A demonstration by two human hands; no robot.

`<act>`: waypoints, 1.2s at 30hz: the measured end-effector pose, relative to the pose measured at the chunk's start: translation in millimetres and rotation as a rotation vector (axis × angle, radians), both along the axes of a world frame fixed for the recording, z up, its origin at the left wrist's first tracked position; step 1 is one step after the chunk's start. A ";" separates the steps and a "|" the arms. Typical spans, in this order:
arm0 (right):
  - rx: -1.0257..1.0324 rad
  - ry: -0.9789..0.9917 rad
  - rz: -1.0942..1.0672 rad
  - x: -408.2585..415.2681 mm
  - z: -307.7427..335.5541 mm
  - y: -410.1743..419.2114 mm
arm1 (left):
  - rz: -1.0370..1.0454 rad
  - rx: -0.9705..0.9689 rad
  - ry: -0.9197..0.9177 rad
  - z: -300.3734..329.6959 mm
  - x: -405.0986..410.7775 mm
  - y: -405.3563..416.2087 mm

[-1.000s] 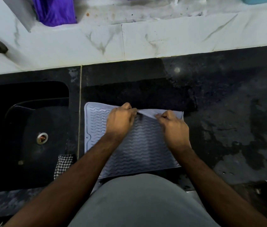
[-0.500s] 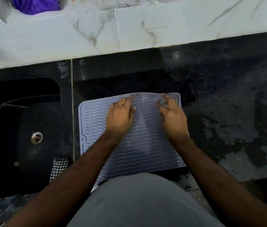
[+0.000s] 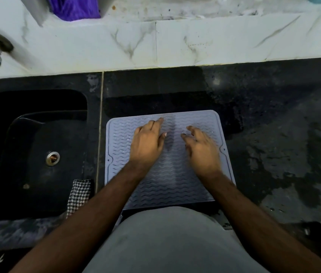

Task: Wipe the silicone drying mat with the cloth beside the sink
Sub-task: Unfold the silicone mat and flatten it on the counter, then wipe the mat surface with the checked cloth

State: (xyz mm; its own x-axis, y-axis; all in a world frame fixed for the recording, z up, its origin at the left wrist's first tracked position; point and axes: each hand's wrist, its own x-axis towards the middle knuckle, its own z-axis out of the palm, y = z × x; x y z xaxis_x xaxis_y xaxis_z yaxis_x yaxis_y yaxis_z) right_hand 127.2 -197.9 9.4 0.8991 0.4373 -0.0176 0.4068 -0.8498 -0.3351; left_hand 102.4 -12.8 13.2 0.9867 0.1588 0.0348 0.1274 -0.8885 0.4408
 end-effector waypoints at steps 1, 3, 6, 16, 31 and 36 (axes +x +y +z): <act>-0.004 0.001 0.010 -4.0 0.6 2.6 | 0.007 0.004 -0.007 1.8 -5.7 1.6; -0.008 -0.004 0.031 -12.1 0.4 8.4 | 0.024 0.013 -0.013 3.8 -18.4 6.3; 0.006 -0.010 0.060 -24.0 -3.1 17.7 | 0.065 0.012 -0.006 3.8 -39.3 16.5; 0.101 -0.012 0.202 -79.2 -23.7 67.4 | 0.251 -0.064 0.032 -7.9 -121.9 67.5; 0.124 -0.027 0.398 -152.6 -33.4 175.5 | 0.558 -0.127 0.283 -7.9 -211.1 151.0; 0.132 0.055 0.370 -171.5 -33.1 192.2 | 0.489 -0.196 0.274 -10.1 -219.7 156.5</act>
State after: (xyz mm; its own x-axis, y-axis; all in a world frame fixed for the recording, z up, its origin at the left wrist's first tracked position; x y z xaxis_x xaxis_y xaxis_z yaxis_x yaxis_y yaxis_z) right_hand -44.3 -5.7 -23.7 0.6797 0.7333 0.0168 0.6559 -0.5973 -0.4615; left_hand -117.3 143.6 3.1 0.7661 0.5751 -0.2869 0.6341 -0.6033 0.4836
